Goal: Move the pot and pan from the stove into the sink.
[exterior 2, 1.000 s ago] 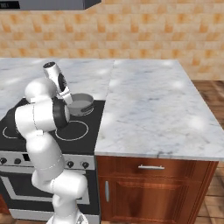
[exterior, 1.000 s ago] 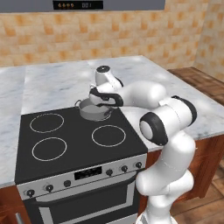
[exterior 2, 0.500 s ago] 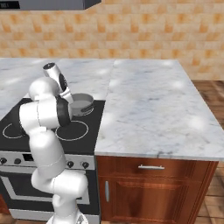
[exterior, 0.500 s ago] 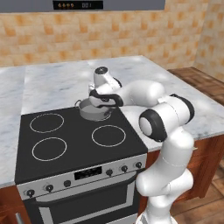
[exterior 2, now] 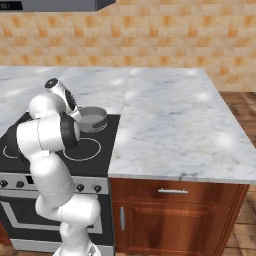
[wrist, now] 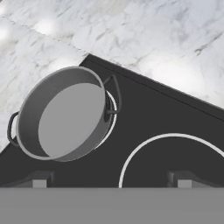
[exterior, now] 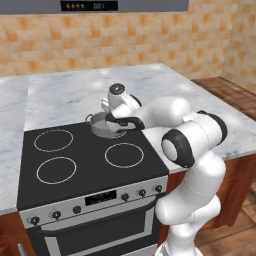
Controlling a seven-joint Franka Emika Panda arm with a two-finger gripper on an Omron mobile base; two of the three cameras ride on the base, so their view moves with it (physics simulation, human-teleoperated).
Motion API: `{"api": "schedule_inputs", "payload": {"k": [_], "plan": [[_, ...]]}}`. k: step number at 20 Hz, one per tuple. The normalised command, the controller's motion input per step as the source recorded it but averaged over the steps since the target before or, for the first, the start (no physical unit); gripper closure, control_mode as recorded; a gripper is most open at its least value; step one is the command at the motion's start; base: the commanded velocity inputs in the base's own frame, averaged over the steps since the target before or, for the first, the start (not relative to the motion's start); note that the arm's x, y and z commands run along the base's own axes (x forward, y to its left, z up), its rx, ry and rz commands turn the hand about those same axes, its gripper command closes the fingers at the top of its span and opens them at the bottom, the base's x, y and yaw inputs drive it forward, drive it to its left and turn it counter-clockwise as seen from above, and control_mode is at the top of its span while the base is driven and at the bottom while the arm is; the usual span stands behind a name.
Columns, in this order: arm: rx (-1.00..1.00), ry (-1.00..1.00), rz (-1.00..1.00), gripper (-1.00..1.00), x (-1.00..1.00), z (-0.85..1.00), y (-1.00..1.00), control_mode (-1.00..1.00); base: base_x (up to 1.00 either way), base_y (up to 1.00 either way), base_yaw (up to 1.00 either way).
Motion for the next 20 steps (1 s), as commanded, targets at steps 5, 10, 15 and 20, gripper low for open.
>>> {"api": "schedule_inputs", "payload": {"k": [5,10,15,20], "plan": [[0.00,0.00,0.00,-1.00,0.12,-0.10,0.00,-1.00,0.00,0.00,0.00],[0.00,0.00,0.00,-1.00,0.20,-0.21,0.00,-1.00,0.00,0.00,0.00],[0.00,0.00,0.00,-1.00,0.20,-0.22,0.00,-1.00,0.00,0.00,0.00],[0.00,0.00,0.00,-1.00,0.18,-0.22,0.00,-1.00,0.00,0.00,0.00]]}}
